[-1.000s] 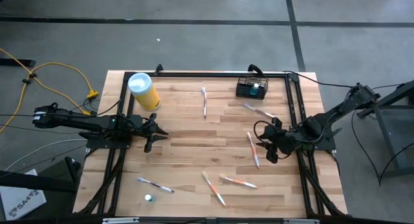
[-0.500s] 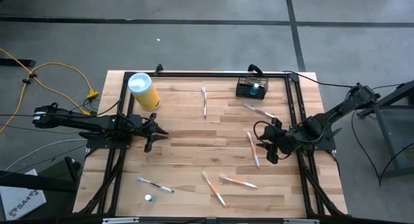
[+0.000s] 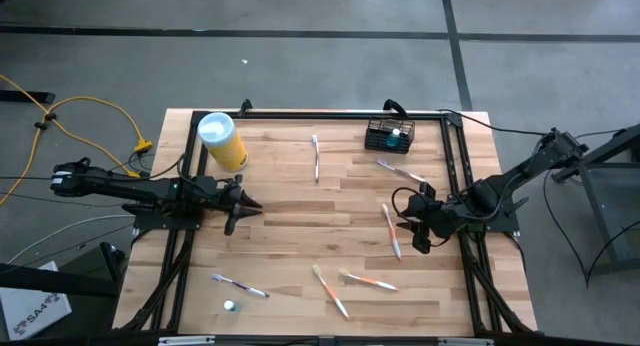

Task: Pick & Place toothbrushing station
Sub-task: Put the blue mouthwash into the black wire organizer

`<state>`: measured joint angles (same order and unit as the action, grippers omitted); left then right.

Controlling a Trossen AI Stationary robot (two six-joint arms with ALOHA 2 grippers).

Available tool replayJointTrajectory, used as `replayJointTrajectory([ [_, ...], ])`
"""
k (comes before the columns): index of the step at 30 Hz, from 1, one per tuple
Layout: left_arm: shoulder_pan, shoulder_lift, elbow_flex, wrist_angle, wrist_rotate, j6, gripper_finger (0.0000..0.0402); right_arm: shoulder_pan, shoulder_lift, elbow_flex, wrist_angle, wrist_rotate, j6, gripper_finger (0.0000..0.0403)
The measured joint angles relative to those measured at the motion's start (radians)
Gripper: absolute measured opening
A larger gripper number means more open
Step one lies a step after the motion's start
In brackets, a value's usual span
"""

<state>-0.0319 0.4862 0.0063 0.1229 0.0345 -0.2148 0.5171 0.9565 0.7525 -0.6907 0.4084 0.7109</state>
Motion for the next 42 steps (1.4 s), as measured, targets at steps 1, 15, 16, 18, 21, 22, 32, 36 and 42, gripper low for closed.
replayJointTrajectory([
  [1,0.000,0.000,0.000,0.006,-0.004,0.000,0.0077,0.000,0.000,0.000,0.000,0.000,0.000,0.0120],
  [15,-0.026,0.000,0.000,0.018,-0.006,-0.045,0.0077,0.000,0.000,0.000,0.023,0.000,0.000,0.0120],
  [16,-0.029,0.000,0.000,0.019,-0.005,-0.046,0.0077,0.000,0.000,0.000,0.023,0.000,0.000,0.0120],
  [18,-0.034,0.000,0.000,0.022,-0.005,-0.074,0.0077,0.000,0.000,0.000,0.023,0.000,0.000,0.0120],
  [21,-0.041,0.000,0.000,0.021,-0.005,-0.126,0.0077,0.000,0.000,0.000,0.023,0.000,0.000,0.0120],
  [22,-0.043,0.000,0.000,0.022,-0.005,-0.141,0.0077,0.000,0.000,0.000,0.023,0.000,0.000,0.0120],
  [32,-0.090,0.000,0.040,0.022,-0.006,-0.190,0.0077,0.000,0.000,0.000,0.031,0.000,0.000,0.0120],
  [36,-0.132,0.000,0.119,0.000,-0.049,-0.128,0.0077,0.000,0.000,0.000,0.031,0.000,0.000,0.0120],
  [42,-0.202,0.048,0.253,-0.225,-0.191,-0.085,0.0077,0.000,0.000,0.000,0.031,0.000,0.000,0.0120],
])
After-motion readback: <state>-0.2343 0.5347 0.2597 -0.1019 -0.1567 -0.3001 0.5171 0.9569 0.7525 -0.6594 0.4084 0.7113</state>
